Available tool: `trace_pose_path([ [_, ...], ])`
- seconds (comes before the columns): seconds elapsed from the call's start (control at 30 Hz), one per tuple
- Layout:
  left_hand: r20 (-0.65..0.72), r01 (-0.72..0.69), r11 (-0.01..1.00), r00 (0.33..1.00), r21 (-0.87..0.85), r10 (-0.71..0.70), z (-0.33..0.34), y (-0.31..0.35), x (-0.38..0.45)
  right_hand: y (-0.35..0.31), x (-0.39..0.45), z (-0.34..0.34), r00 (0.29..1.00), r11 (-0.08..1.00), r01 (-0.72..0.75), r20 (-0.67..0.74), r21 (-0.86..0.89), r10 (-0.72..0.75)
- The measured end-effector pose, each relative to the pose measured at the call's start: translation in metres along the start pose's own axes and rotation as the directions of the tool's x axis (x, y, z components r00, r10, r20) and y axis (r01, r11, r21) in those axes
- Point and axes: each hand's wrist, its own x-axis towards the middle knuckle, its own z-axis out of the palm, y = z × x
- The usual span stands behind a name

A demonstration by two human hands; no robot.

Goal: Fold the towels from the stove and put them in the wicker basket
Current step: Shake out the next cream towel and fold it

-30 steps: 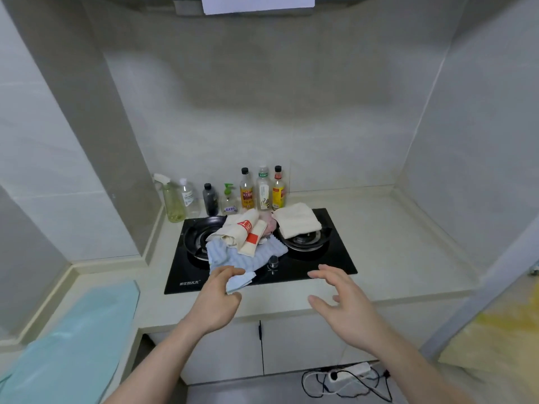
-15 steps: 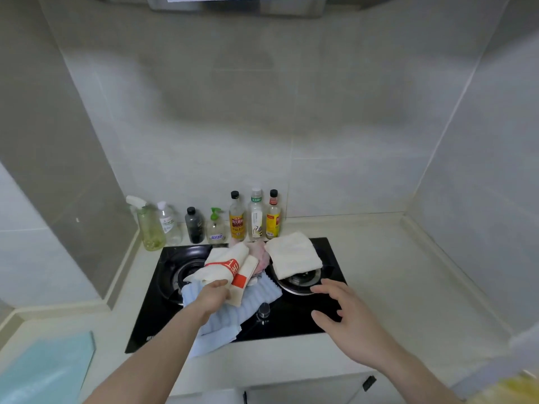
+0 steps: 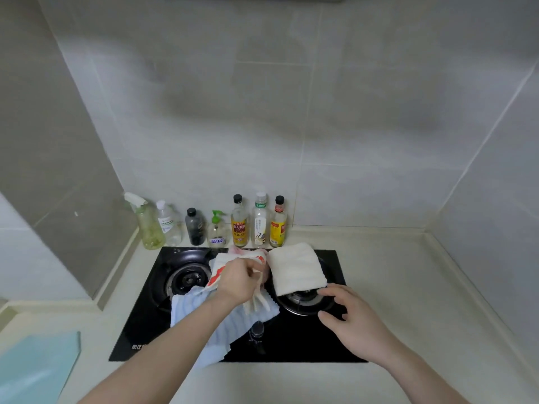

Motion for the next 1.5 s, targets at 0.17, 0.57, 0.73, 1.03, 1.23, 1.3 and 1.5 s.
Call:
trace_pose_path([
  [0.17,-0.072,-0.061,0.949,0.997,-0.310,0.041,-0.011,0.059,0.012,0.004,0.025,-0.026,0.999,0.999,0.029,0.039,0.017,-0.029],
  [0.57,-0.100,-0.125,0.783,0.992,-0.609,0.081,-0.026,0.145,-0.012,-0.042,0.044,-0.054,0.977,0.969,0.208,0.022,0.131,-0.213],
  [0.73,-0.133,-0.295,0.818,0.955,-0.493,0.265,-0.052,0.156,-0.015,-0.058,0.054,-0.063,0.931,0.953,0.255,-0.307,0.163,-0.196],
  [1.03,-0.206,-0.440,0.776,0.898,-0.452,0.390,-0.096,0.172,-0.012,-0.116,0.036,-0.070,0.946,0.941,0.322,-0.007,0.108,-0.323],
  [1.23,-0.432,-0.563,0.824,0.760,-0.066,0.485,-0.139,0.175,-0.004,-0.143,0.059,-0.076,0.812,0.903,0.429,-0.434,-0.009,-0.390],
  [1.3,-0.394,-0.557,0.830,0.755,0.033,0.523,-0.145,0.162,0.001,-0.154,0.064,-0.093,0.808,0.899,0.437,-0.445,0.013,-0.386],
  [1.5,-0.057,-0.496,0.861,0.868,-0.112,0.492,-0.136,0.154,-0.003,-0.196,0.065,-0.138,0.789,0.889,0.453,-0.494,0.065,-0.366],
])
